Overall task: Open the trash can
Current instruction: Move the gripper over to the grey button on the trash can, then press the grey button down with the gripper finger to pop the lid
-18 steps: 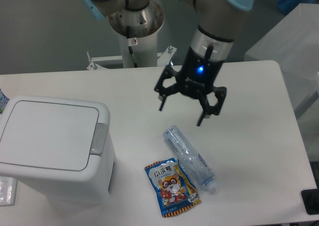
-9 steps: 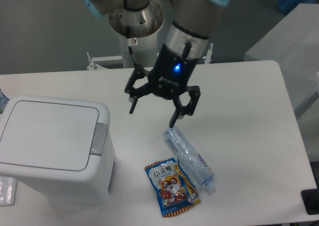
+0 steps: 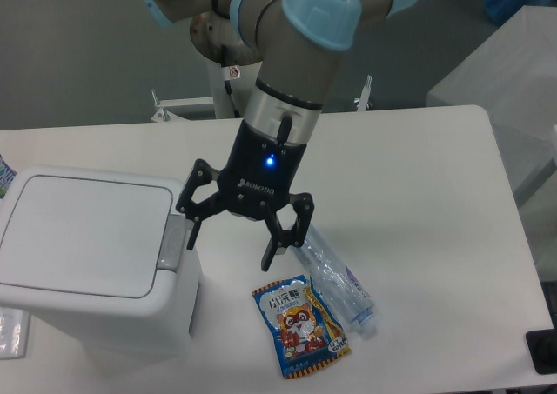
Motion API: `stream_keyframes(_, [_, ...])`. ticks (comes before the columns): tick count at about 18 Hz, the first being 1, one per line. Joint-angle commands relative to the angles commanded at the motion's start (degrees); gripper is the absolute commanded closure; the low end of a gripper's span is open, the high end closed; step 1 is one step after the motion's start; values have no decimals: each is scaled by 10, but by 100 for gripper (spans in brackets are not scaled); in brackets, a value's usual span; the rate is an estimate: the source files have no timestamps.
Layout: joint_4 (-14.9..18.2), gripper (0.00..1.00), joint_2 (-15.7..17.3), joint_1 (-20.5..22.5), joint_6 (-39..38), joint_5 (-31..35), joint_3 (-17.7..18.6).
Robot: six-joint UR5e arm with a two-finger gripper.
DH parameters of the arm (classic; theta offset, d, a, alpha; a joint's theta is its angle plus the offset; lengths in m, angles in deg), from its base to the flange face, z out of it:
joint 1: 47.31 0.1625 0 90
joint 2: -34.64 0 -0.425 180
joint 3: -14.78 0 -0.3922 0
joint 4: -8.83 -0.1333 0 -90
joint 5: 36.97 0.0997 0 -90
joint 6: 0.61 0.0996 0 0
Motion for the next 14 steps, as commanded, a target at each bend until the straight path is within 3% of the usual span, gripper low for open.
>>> stream_keyframes(14, [2,0,12,-12,-20,4,39])
